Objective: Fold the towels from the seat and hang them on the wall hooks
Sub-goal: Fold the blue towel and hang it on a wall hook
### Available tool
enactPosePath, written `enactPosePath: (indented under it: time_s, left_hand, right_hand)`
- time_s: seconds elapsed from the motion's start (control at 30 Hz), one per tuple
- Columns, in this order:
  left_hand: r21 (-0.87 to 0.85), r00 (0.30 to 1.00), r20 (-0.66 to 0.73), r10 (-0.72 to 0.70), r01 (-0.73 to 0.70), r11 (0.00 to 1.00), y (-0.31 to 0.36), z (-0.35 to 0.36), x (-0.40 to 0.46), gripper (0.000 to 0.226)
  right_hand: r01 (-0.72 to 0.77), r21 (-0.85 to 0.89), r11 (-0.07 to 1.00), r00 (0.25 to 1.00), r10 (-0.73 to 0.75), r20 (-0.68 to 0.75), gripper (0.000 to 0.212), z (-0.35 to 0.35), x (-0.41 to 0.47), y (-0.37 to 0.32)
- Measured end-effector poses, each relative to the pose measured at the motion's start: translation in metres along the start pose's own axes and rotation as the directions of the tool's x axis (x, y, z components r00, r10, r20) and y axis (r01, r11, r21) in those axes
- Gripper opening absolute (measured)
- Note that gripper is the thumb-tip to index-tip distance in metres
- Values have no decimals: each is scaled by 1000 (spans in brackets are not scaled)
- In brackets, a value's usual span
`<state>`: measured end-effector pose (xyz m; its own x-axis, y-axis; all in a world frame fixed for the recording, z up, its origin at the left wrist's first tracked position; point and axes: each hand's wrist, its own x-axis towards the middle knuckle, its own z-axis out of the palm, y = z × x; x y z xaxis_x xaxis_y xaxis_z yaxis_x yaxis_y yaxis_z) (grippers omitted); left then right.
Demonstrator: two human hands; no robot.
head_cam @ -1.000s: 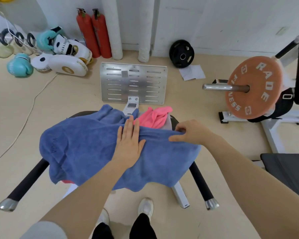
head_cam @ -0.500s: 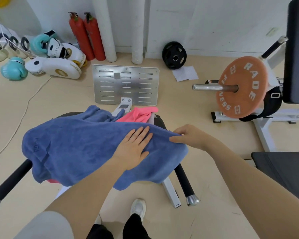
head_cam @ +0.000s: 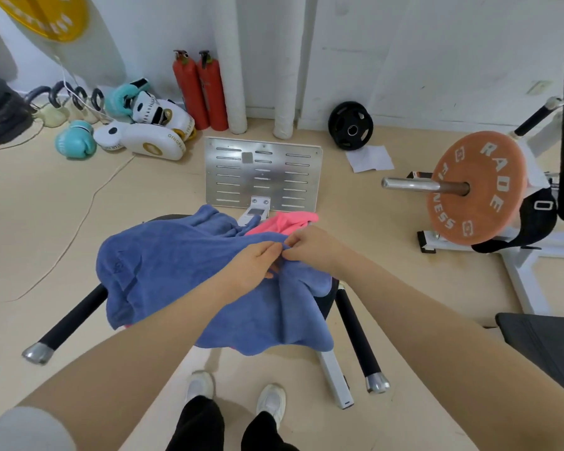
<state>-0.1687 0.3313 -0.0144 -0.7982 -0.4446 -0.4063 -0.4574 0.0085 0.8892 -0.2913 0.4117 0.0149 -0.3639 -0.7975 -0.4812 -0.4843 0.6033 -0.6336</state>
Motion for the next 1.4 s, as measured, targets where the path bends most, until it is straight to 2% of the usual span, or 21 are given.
enactPosePath:
  time_s: [0.1,0.17,0.27,0.33,0.37,0.43,0.5,0.53,0.57,0.63,0.7,0.73,0.77,0.8,0.83,0.9,1.0,1.07,1.13,1.23,1.4]
  left_hand:
    - [-166,996,-28,-89,83,983,-4,-23,-14,29]
    - [-194,993,-61,-102,88,977,-9,-39,-22,35]
    - [-249,983,-97,-157,128,960,-22,-59,-27,39]
    - [-369,975,-112,-192,138,919,-25,-72,-27,37]
    - [-432,972,-112,-207,140,891,-26,-79,-25,36]
    - [-497,967,-88,-238,164,852,-28,-91,-25,31]
    - [-402,973,-73,-217,170,900,-32,-101,-26,16]
    - [-306,979,-63,-195,167,937,-36,-108,-27,22]
    - [-212,983,-48,-179,165,963,-40,-114,-27,40]
    - [-87,986,-11,-167,165,982,-43,-127,-26,61]
    - [-36,985,-11,-174,173,984,-43,-141,-21,53]
    - [1,981,-65,-183,183,983,-44,-148,-18,40]
    - [52,971,-134,-197,206,977,-46,-156,-14,28]
    - [75,955,-192,-225,243,967,-50,-166,-10,22]
    - [56,942,-212,-262,279,959,-54,-176,-7,23]
    - [2,928,-132,-348,352,936,-59,-201,-4,26]
    - [84,934,-53,-354,357,930,-65,-241,1,21]
    - [222,942,-152,-299,327,918,-72,-267,8,15]
    - [266,934,-236,-268,328,907,-80,-286,16,16]
    - [289,924,-246,-292,358,888,-94,-296,26,16]
    - [216,916,-192,-353,390,895,-106,-283,42,16]
  right_hand:
    - [76,-52,996,994,-72,78,22,12,10,-24]
    - [112,-121,986,984,-94,149,26,23,17,-39]
    - [61,-164,985,968,-19,249,23,40,28,-58]
    - [-101,109,989,950,63,307,37,47,34,-70]
    - [-176,275,945,942,81,324,42,50,37,-76]
    - [-235,470,851,954,109,279,35,56,45,-89]
    - [-287,616,733,955,166,247,21,62,58,-101]
    - [-337,686,645,941,207,268,21,65,65,-106]
    - [-381,742,552,925,234,300,20,68,71,-111]
    - [-414,801,433,907,264,327,23,73,82,-119]
    - [-407,823,396,908,273,318,24,76,91,-127]
    - [-404,811,424,910,276,309,24,78,97,-128]
    - [-386,759,524,920,282,273,24,80,102,-129]
    - [-354,647,675,934,290,209,26,82,109,-127]
    - [-314,497,809,949,278,147,27,83,113,-127]
    - [-236,299,925,971,217,96,20,83,122,-129]
    - [-244,186,952,961,212,176,9,81,133,-137]
    - [-235,79,969,952,214,218,16,86,141,-146]
    - [-199,-6,980,964,197,181,16,96,153,-158]
    - [-155,-119,981,980,168,105,23,116,171,-167]
    - [-210,-53,976,970,215,115,19,136,182,-165]
